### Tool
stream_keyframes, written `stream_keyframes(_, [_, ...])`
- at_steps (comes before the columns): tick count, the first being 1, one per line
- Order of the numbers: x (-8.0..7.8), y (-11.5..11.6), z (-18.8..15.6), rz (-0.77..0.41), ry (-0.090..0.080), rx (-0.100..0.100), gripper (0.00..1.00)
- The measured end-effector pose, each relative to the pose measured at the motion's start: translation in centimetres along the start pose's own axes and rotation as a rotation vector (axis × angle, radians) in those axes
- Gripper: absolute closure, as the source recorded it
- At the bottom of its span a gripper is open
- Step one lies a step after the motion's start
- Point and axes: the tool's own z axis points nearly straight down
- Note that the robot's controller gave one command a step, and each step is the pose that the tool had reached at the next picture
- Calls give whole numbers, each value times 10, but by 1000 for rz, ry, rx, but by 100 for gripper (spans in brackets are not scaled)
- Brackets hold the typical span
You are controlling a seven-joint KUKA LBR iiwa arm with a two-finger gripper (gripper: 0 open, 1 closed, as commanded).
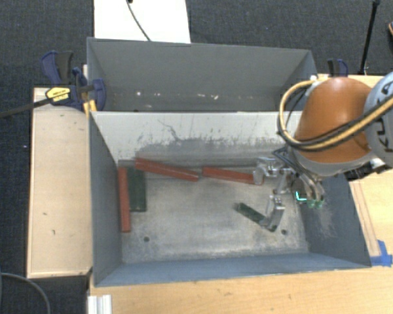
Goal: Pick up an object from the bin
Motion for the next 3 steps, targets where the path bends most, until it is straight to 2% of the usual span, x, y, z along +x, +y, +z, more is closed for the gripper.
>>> stream_keyframes(1, [-17, -18, 110, 36, 0, 0, 0])
stream_keyframes(2, [-19, -18, 106, 33, -6, 0, 100])
stream_keyframes(3, [-15, -29, -58, 56, -16, 1, 100])
